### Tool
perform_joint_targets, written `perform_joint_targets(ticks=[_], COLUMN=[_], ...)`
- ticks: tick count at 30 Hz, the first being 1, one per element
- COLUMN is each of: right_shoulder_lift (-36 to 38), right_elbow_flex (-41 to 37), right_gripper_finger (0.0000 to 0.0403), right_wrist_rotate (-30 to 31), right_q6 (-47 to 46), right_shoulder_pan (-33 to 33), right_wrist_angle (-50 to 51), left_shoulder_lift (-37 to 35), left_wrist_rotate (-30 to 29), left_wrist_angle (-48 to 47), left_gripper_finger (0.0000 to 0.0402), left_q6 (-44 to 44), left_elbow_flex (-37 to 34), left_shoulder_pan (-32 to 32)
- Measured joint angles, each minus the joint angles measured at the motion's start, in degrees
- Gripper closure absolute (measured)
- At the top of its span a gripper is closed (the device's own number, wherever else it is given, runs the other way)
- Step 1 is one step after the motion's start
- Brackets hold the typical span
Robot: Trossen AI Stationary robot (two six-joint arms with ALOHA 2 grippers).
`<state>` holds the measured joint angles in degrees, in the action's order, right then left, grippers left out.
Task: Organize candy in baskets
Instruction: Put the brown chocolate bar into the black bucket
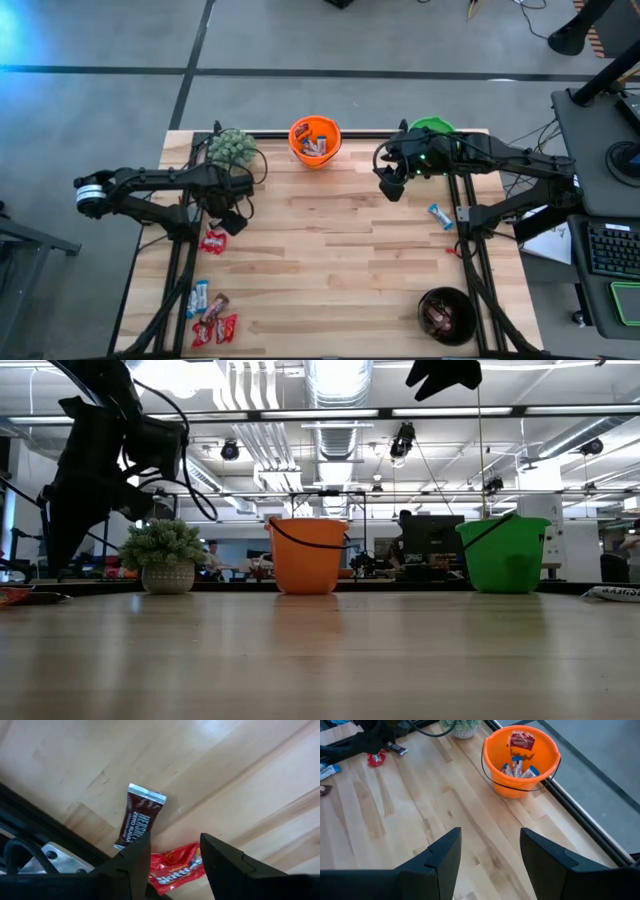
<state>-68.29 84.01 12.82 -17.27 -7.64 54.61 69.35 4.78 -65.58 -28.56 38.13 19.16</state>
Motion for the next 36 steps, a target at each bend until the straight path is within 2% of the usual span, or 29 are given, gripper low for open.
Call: perform_joint_targets(ticks=[9,19,36], right_shoulder_lift=[0.0,0.0,0.0], right_elbow_flex=[0.0,0.0,0.0], right_gripper_finger=[0.0213,0.0213,0.0213], right_wrist_rotate=[-4.25,-4.28,-4.69], right_q6=[-1.74,-2.27,-2.26], right_shoulder_pan=[0.0,0.0,0.02], right_wrist_angle=[0.0,0.0,0.0], left_shoulder_lift=[-0.01,0.19,7.85], left_wrist_rotate=[-1.29,-4.14,-4.33], left_wrist_angle=[2.38,2.49,5.59], left_gripper_finger=[0.0249,0.0249,0.0249], left_q6=[0.04,0.73,-1.22], left_elbow_flex=[-3.79,-3.86,-4.19], left_shoulder_pan=[-0.24,-0.24,-0.24])
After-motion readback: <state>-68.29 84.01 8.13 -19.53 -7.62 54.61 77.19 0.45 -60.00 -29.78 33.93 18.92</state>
